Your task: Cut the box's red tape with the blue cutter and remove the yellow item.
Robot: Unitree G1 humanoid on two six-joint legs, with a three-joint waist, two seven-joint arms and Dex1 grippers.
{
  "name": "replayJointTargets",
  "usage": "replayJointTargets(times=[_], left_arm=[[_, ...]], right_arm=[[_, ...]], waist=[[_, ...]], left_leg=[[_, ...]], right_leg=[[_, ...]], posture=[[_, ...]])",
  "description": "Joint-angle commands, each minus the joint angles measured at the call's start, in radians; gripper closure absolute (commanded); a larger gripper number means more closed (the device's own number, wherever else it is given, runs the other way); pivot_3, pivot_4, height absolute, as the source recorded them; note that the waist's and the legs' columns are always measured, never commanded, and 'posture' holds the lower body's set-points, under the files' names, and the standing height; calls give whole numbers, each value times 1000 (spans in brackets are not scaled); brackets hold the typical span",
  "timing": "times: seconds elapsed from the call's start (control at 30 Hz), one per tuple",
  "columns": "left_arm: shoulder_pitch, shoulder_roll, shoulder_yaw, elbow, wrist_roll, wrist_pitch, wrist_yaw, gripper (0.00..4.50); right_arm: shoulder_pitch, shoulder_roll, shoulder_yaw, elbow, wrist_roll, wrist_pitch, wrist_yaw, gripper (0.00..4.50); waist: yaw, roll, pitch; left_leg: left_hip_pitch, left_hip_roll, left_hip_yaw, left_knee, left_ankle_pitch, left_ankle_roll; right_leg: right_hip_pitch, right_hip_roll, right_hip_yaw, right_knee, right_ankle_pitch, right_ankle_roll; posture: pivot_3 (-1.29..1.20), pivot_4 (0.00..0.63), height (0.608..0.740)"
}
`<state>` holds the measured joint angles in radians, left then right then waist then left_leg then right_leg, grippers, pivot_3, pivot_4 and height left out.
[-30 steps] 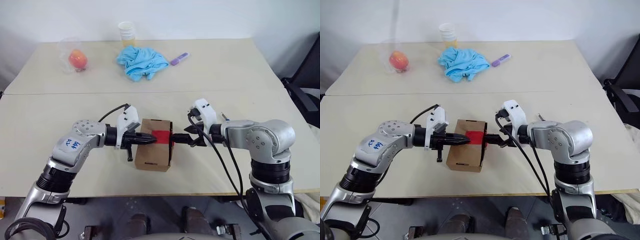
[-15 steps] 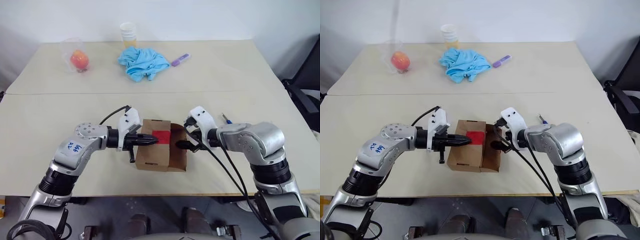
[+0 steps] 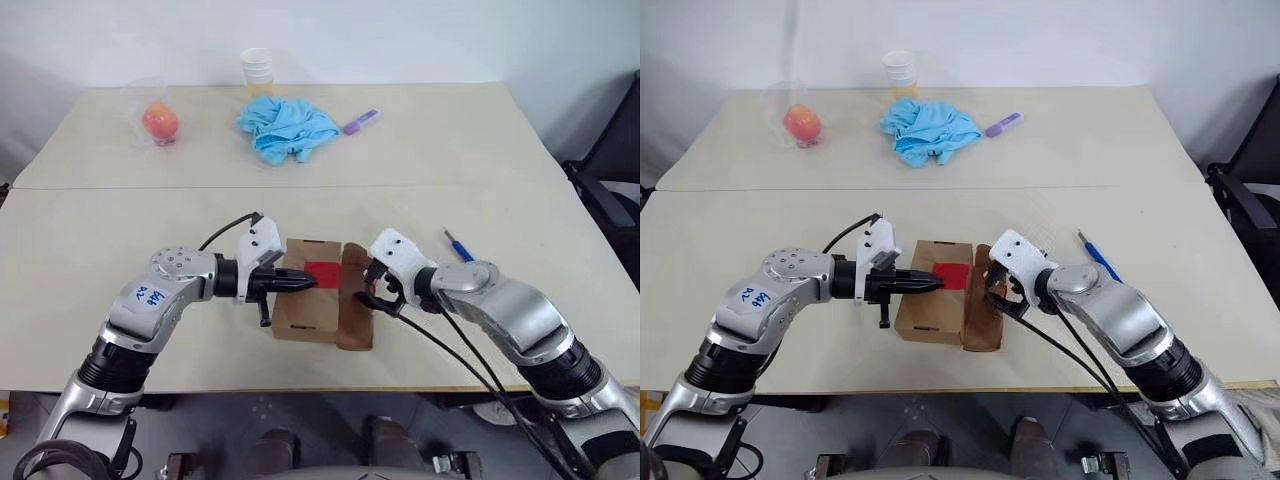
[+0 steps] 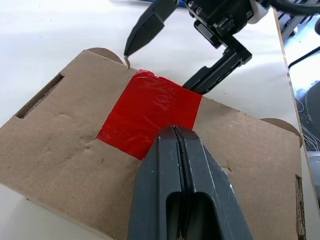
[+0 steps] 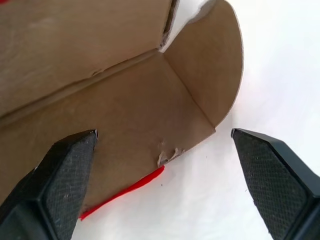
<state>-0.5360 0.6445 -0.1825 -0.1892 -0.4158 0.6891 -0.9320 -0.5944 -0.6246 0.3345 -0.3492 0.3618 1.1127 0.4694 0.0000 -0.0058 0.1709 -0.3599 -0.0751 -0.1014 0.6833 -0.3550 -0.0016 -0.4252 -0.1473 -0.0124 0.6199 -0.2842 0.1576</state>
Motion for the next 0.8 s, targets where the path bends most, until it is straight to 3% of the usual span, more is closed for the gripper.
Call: replayJointTargets(times=[0.03, 0.23, 0.7, 0.8], left_arm=[[30, 16, -23, -7, 24, 28, 3, 4500], [33, 19, -14, -10, 22, 26, 1, 4500], [62, 29, 6, -43, 16, 34, 4, 4500], [61, 29, 10, -43, 17, 33, 6, 4500]], right_arm=[[11, -28, -163, 60, 86, 49, 86, 31], [-54, -66, -367, 262, 317, 306, 283, 31], [-129, 122, -374, 424, 386, 480, 278, 31], [-116, 140, -347, 418, 381, 478, 271, 617]], waist=[[2, 0, 0], [1, 0, 0], [-3, 0, 0], [-3, 0, 0]], left_leg=[[0, 0, 0, 0, 0, 0], [-1, 1, 0, -1, 0, 0], [0, 2, 0, -2, 0, 0], [0, 2, 0, -2, 0, 0]], right_leg=[[0, 0, 0, 0, 0, 0], [0, 0, 0, -1, 0, 0], [-1, 0, 0, -2, 0, 0], [-1, 0, 0, -2, 0, 0]], posture=[[0, 150, 740], [0, 150, 740], [0, 150, 740], [0, 150, 740]])
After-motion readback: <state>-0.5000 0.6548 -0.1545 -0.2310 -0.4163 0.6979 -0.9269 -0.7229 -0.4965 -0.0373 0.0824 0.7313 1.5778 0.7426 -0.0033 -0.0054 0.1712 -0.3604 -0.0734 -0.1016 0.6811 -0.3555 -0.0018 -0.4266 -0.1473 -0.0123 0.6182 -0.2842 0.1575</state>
